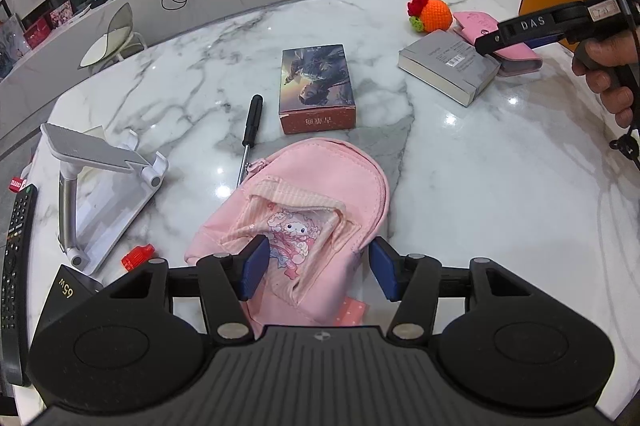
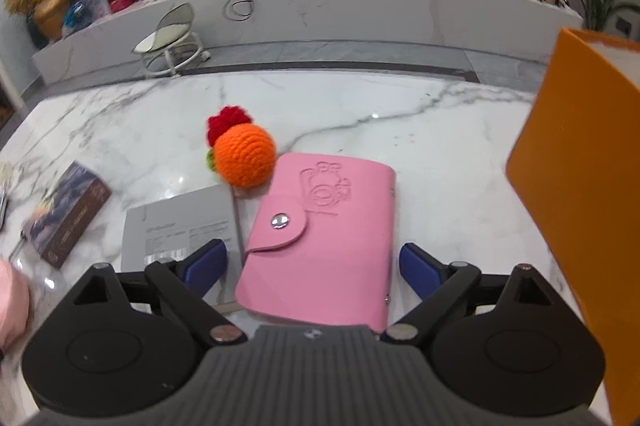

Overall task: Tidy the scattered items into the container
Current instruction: 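Close the left tool on the pink backpack while the right tool grasps the pink card wallet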

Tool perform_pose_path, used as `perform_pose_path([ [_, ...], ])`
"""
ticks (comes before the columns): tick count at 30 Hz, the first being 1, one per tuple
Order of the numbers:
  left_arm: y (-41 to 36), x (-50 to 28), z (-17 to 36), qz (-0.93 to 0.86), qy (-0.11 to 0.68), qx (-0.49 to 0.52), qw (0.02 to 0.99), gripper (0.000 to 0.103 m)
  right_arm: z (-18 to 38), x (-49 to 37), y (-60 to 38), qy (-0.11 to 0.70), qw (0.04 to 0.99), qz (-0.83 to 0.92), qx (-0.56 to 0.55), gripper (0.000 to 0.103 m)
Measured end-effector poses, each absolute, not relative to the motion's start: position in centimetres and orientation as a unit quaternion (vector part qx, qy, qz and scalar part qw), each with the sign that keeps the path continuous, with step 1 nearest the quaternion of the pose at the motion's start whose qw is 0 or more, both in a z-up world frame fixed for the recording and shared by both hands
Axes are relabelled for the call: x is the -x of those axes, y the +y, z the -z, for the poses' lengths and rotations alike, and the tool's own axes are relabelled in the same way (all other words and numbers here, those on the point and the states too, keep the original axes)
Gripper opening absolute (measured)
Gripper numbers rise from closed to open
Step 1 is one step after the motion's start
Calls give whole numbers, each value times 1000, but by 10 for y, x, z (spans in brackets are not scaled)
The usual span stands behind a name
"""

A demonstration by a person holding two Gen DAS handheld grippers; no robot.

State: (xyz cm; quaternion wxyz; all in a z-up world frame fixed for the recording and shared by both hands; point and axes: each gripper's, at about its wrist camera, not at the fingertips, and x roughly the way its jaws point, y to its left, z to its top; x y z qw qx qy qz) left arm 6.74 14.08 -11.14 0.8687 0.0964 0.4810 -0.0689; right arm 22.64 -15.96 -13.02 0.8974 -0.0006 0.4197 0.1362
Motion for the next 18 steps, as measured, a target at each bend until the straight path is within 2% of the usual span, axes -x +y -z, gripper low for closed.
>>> perform_pose_path([
  [4,140,-67,111,68,481,-97,869,64,132,-233,-167,416,900,-123,-29,95],
  [9,139,-66,112,66,482,-99,868,64,142,-232,-147,395,910,-118,48,99],
  [12,138,-67,111,66,484,-98,867,64,144,-228,-145,380,914,-125,61,97],
  [14,138,-68,111,66,485,-99,866,64,142,-229,-145,383,912,-129,65,87],
  [18,136,-69,110,67,487,-113,864,58,138,-227,-146,392,908,-128,70,84],
])
